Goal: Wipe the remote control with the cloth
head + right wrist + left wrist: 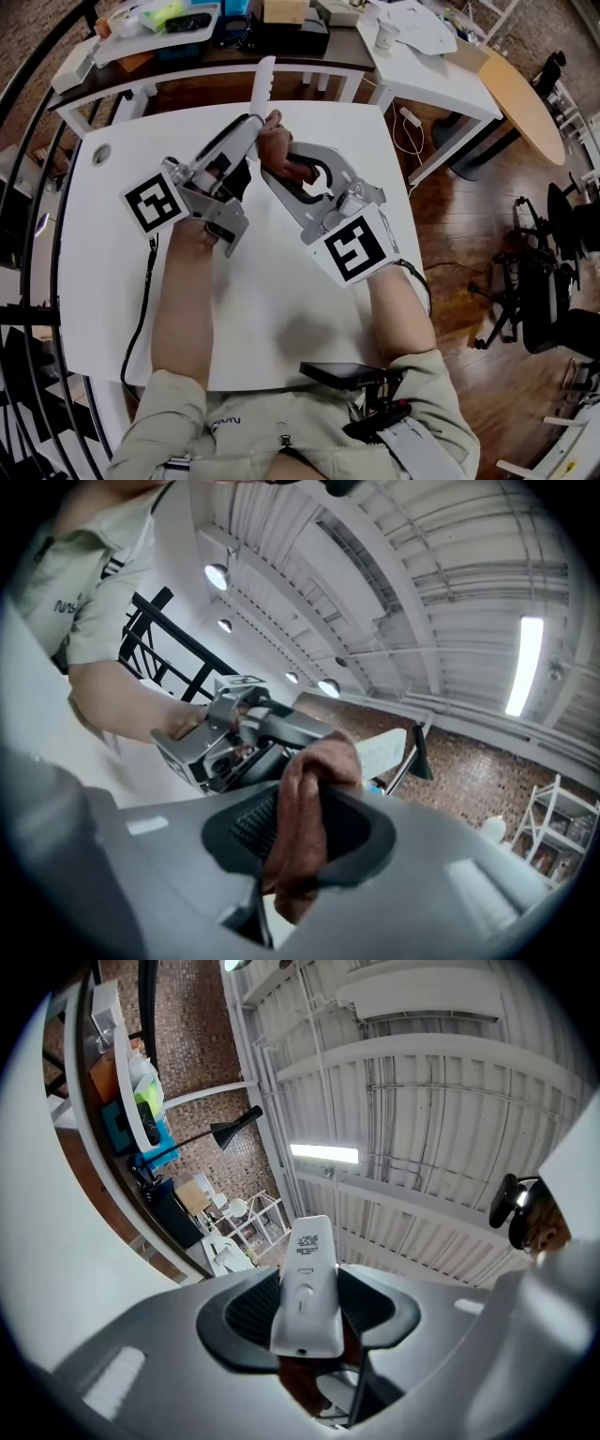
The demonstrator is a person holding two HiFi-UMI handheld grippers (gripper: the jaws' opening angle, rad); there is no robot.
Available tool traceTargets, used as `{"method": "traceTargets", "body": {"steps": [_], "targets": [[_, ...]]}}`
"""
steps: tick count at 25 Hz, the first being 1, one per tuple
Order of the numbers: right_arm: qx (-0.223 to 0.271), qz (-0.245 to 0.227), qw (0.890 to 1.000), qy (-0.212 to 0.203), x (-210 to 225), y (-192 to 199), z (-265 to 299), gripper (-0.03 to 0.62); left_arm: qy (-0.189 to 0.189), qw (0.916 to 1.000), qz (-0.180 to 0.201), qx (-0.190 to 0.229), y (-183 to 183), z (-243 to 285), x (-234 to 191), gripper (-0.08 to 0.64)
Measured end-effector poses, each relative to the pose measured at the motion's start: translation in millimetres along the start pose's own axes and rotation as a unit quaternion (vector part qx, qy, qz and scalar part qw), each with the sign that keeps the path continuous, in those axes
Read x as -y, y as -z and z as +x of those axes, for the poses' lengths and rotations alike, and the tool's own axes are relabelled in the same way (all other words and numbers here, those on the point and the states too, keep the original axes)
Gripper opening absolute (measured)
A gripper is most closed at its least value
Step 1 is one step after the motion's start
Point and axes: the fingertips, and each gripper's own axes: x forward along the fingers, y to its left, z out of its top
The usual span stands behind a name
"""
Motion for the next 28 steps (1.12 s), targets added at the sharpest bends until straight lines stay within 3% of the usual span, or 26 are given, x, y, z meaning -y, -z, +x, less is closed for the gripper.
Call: {"method": "traceTargets", "body": {"steps": [19,22,28], "targets": [[0.009,-0.014,0.995,-0.099,-31,-4,-7,0.091,-0.013,0.9998,0.004,0.016,-5,-6,-7,0.21],[0.017,-0.007,0.997,-0.076,-14,-5,-13,0.091,-0.017,0.9997,0.014,0.011,-5,-6,-7,0.209],[0.012,0.009,0.998,0.058,43,3,-25,0.091,-0.04,0.9974,0.057,-0.018,1,-4,-9,0.209]]}}
